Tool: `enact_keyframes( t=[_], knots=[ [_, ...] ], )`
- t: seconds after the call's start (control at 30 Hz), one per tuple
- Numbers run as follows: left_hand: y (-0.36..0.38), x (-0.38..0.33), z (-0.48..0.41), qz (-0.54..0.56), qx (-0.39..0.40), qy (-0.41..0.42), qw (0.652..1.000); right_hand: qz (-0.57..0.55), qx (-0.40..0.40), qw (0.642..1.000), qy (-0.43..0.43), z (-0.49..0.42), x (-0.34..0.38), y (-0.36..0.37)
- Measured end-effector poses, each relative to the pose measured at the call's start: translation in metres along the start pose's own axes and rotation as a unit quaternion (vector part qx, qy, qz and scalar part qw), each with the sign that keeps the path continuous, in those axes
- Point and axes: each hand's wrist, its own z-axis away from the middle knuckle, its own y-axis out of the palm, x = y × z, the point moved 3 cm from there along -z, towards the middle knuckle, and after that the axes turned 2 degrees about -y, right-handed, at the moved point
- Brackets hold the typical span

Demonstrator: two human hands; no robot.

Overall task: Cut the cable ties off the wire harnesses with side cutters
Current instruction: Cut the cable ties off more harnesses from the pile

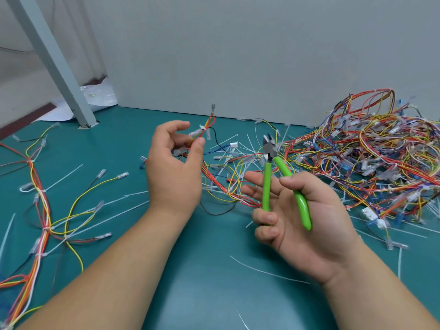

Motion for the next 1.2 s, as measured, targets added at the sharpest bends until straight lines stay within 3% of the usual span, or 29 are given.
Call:
enact_keyframes(
  t=[0.13,0.27,0.4,0.5,0.6,0.8,1.0,1.2],
  knots=[
    [-0.001,0.002,-0.002,0.025,-0.012,-0.006,1.000,0.030,0.024,0.998,0.039,0.002,-0.004,0.002],
    [-0.002,-0.002,-0.001,0.013,0.002,0.007,1.000,0.025,0.054,0.998,0.014,0.004,-0.006,0.005],
    [-0.001,-0.003,0.004,-0.137,-0.001,0.034,0.990,0.007,0.054,0.998,-0.032,0.004,-0.001,0.005],
    [-0.004,-0.012,0.006,-0.212,-0.029,0.117,0.970,-0.021,0.060,0.996,-0.068,0.005,0.002,0.006],
    [0.001,-0.020,0.011,-0.123,0.023,0.222,0.967,-0.033,0.070,0.992,-0.098,0.006,0.005,0.008],
    [0.017,-0.006,0.018,-0.042,0.193,0.049,0.979,-0.007,0.071,0.990,-0.123,0.007,0.005,0.010],
    [0.018,0.000,0.017,-0.054,0.233,0.021,0.971,0.020,0.092,0.988,-0.123,0.008,0.002,0.016],
    [0.021,0.001,0.021,0.002,0.245,-0.015,0.969,0.032,0.078,0.988,-0.131,0.009,0.002,0.015]
  ],
)
